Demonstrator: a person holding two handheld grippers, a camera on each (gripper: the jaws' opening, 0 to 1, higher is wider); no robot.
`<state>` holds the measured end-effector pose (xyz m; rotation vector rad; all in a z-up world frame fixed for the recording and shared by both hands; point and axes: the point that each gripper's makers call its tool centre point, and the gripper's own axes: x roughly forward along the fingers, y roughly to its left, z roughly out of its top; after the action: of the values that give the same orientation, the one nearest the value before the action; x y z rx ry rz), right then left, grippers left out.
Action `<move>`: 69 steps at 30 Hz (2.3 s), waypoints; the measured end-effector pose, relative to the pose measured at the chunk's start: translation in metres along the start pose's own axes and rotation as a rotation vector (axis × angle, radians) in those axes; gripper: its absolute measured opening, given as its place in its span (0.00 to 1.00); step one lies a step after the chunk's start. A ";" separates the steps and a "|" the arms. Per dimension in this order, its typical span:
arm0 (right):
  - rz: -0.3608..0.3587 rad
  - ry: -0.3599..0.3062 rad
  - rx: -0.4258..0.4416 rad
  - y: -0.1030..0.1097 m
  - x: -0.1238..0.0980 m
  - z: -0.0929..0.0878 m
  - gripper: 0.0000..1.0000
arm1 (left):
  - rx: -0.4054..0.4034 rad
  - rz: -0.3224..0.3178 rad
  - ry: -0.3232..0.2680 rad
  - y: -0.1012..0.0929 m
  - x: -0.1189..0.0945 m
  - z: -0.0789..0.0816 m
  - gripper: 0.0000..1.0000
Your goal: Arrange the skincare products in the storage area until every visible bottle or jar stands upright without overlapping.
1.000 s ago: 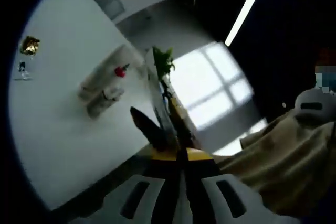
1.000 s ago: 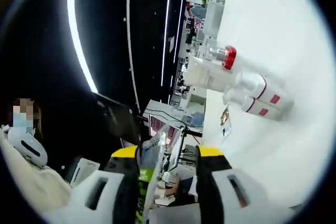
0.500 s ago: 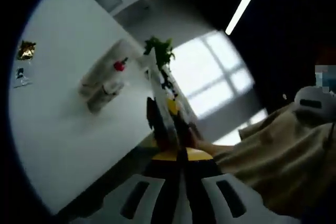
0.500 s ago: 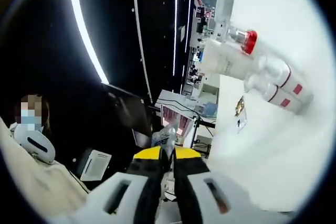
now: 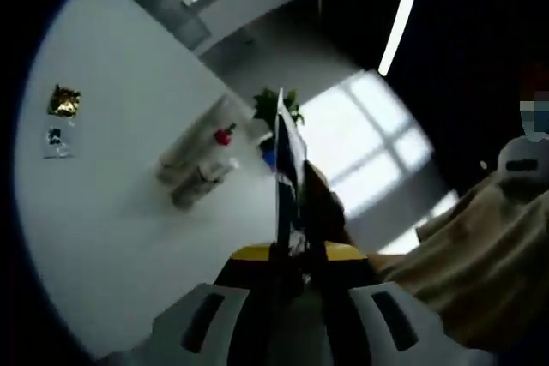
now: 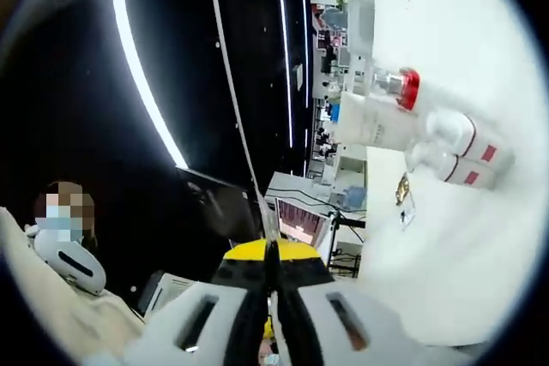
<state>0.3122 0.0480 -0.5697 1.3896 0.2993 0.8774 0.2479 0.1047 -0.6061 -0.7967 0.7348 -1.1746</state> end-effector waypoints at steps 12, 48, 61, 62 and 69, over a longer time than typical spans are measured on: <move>-0.054 -0.011 -0.017 -0.015 -0.001 0.006 0.01 | -0.088 -0.009 -0.099 -0.004 0.000 0.001 0.00; -0.173 0.087 -0.283 -0.033 -0.007 0.007 0.65 | -0.291 -0.115 -0.410 -0.014 0.010 0.036 0.00; -0.244 0.095 -0.311 -0.044 -0.017 0.007 0.87 | -0.361 -0.070 -0.505 0.012 0.001 0.047 0.00; -0.250 0.095 -0.315 -0.045 -0.018 0.007 0.88 | -0.363 -0.064 -0.508 0.014 0.001 0.048 0.00; -0.300 0.120 -0.381 -0.051 -0.026 0.010 0.97 | -0.391 -0.014 -0.518 0.034 0.001 0.050 0.00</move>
<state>0.3200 0.0260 -0.6227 0.9131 0.3984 0.7232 0.3067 0.1177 -0.6087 -1.3710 0.5255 -0.7880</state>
